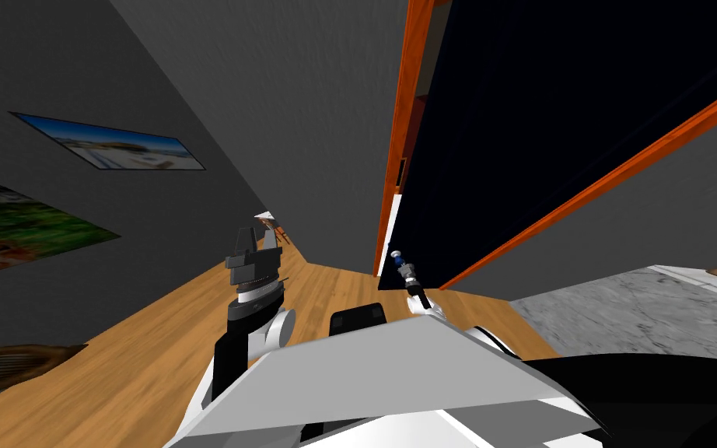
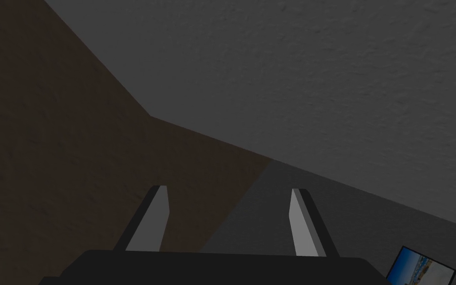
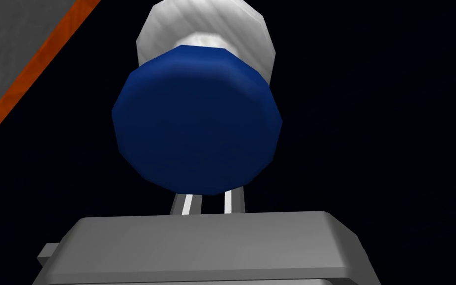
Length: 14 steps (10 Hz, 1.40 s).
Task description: Pull the door open
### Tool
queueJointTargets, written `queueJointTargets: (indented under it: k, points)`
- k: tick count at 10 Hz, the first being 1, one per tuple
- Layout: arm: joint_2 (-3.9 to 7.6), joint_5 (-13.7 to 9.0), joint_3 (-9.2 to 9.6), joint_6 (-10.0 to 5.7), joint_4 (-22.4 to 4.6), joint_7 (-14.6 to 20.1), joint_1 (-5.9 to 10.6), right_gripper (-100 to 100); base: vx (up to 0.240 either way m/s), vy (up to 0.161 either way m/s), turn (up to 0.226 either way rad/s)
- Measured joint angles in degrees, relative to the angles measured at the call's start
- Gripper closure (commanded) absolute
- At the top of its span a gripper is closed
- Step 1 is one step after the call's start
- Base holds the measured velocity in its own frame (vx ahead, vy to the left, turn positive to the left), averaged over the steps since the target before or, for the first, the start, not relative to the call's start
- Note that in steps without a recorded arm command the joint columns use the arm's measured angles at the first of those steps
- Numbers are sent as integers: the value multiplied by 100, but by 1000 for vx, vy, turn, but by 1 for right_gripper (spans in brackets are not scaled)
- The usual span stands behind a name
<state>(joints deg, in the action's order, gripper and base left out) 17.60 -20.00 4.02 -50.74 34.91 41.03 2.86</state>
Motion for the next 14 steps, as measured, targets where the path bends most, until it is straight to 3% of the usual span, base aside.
queueJointTargets:
  k: [1,2,3,4,5,6,7,8,11,12,14]
  points:
    - [3,-14,1,77,111,14,-41,100,-39,-10,63]
    - [26,-65,41,67,-31,162,62,100,-31,-18,31]
    - [8,-111,33,155,184,207,-49,100,-35,-23,40]
    - [5,-159,82,96,-12,357,71,100,-32,-15,32]
    - [3,-195,94,102,61,455,21,100,-36,-21,51]
    - [-4,-266,102,227,379,532,-163,100,-40,-16,28]
    - [-5,-292,130,239,302,635,-100,100,-12,2,14]
    - [5,-299,142,237,270,690,-83,-100,-36,-19,-9]
    - [76,-479,130,247,266,1022,-123,-100,-84,-15,41]
    - [7,-496,223,146,102,1186,-24,-100,-81,49,81]
    - [-43,-523,259,229,380,1240,-129,-100,-54,27,14]
